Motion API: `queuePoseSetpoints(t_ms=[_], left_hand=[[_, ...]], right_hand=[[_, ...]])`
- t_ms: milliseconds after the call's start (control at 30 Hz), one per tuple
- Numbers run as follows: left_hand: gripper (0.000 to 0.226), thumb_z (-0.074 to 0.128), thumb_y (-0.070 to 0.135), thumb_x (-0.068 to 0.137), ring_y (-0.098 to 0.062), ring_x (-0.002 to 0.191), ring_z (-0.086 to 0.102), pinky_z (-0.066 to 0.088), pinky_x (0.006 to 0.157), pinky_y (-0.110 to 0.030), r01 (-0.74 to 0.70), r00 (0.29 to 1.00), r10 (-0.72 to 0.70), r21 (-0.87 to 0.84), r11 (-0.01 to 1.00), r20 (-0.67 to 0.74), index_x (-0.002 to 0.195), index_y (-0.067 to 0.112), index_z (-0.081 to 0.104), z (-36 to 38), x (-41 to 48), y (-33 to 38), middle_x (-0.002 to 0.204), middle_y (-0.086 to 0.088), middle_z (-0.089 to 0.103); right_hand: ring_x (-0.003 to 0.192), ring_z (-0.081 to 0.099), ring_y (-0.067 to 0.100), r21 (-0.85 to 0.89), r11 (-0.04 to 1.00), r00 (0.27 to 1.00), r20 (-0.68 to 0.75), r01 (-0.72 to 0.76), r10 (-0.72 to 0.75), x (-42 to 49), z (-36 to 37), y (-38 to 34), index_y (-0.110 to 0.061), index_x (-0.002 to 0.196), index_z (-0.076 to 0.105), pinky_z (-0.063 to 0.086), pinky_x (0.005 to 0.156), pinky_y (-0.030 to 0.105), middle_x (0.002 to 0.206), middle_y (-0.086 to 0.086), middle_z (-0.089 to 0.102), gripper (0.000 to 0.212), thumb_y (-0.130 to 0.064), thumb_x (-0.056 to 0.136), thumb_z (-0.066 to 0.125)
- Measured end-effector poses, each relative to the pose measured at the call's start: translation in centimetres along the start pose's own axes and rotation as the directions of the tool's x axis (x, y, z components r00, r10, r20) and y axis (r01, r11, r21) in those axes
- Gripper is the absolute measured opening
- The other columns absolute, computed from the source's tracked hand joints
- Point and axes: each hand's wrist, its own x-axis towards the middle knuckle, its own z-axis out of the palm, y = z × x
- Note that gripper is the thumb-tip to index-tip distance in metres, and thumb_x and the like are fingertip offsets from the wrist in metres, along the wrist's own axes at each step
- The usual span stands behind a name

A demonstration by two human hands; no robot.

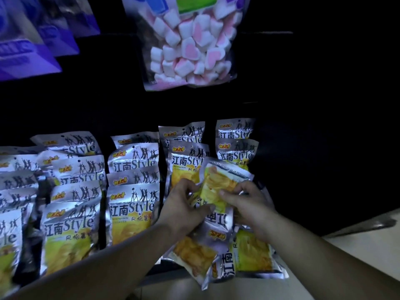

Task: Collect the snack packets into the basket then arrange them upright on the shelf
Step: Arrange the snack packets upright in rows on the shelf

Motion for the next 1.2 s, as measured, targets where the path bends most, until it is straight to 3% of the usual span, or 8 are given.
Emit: queuePoseSetpoints(t_ms=[167,267,400,600,733,833,933,1200], left_hand=[[0.029,0.08,0.039,0.082,-0.016,0.081,0.068,0.058,0.073,-0.036,0.059,0.988,-0.047,-0.076,0.995,0.149,0.095,0.026,0.058,-3.5,-0.4,1.4,0.099,0.004,0.068],[0.044,0.067,0.037,0.088,-0.022,0.108,0.06,0.053,0.085,-0.031,-0.283,0.957,0.278,0.457,0.843,0.079,0.128,0.03,0.051,-7.0,-1.2,2.8,0.139,0.001,0.049],[0.095,0.075,0.037,0.078,-0.021,0.147,0.028,0.029,0.121,-0.039,-0.649,0.753,0.549,0.546,0.529,0.364,0.157,0.033,0.025,-9.7,-2.2,6.3,0.158,0.001,0.037],[0.068,0.083,0.045,0.077,-0.016,0.104,0.061,0.055,0.086,-0.036,-0.442,0.878,0.23,0.526,0.726,0.421,0.137,0.033,0.053,-10.7,-4.2,8.1,0.114,0.006,0.067],[0.028,0.081,0.04,0.082,-0.02,0.073,0.059,0.048,0.064,-0.032,-0.195,0.964,0.115,0.338,0.921,0.241,0.089,0.021,0.061,-11.0,-3.5,7.3,0.081,0.001,0.06],[0.041,0.086,0.039,0.074,-0.021,0.069,0.056,0.045,0.063,-0.034,0.015,0.992,-0.008,-0.054,0.998,0.128,0.083,0.014,0.054,-10.9,-3.3,6.4,0.078,-0.005,0.055],[0.049,0.09,0.032,0.072,-0.035,0.082,0.071,0.057,0.078,-0.048,0.118,0.99,-0.08,-0.359,0.926,0.118,0.091,0.003,0.055,-9.8,-3.4,6.9,0.091,-0.019,0.072],[0.04,0.086,0.015,0.081,-0.029,0.071,0.07,0.059,0.069,-0.041,0.211,0.977,-0.195,-0.484,0.849,0.084,0.103,0.007,0.054,-8.7,-2.9,8.1,0.093,-0.016,0.071]], right_hand=[[0.065,0.048,0.018,-0.072,0.989,0.991,-0.029,0.126,-0.129,-0.9,1.7,-0.8,-0.028,0.092,0.049,0.036,0.056,0.029,0.086,0.0,0.052,0.031,-0.007,0.089,0.072],[0.069,0.045,0.018,-0.338,0.877,0.936,0.204,0.341,-0.285,-2.2,0.4,-3.4,-0.034,0.083,0.046,0.04,0.055,0.028,0.089,0.001,0.049,0.041,0.0,0.085,0.069],[0.076,0.047,0.016,-0.514,0.712,0.853,0.464,0.478,-0.238,-5.6,0.1,-7.7,-0.03,0.08,0.043,0.049,0.068,0.039,0.088,-0.001,0.052,0.042,-0.014,0.078,0.081],[0.068,0.045,0.016,-0.664,0.481,0.82,0.466,0.573,-0.333,-8.8,0.0,-9.5,-0.034,0.075,0.041,0.042,0.061,0.037,0.077,-0.008,0.051,0.046,-0.032,0.073,0.087],[0.123,0.049,0.023,-0.755,0.153,0.52,0.276,0.638,-0.808,-8.5,-0.9,-9.4,-0.029,0.076,0.041,0.041,0.105,0.047,0.123,-0.004,0.06,0.046,-0.04,0.071,0.086],[0.151,0.018,0.026,-0.632,0.569,0.736,0.005,0.527,-0.677,-8.4,-1.3,-9.4,-0.029,0.086,0.051,0.03,0.112,0.042,0.16,0.0,0.025,0.037,-0.049,0.077,0.081],[0.117,0.059,0.026,-0.018,0.983,0.981,0.073,0.183,-0.181,-8.5,-0.3,-9.4,-0.034,0.099,0.06,0.053,0.085,0.04,0.139,0.001,0.05,0.03,-0.041,0.081,0.082],[0.088,0.072,0.042,0.173,0.981,0.988,0.11,0.086,-0.106,-6.1,0.2,-7.9,-0.032,0.094,0.061,0.06,0.059,0.044,0.113,0.016,0.066,0.03,-0.012,0.085,0.081]])
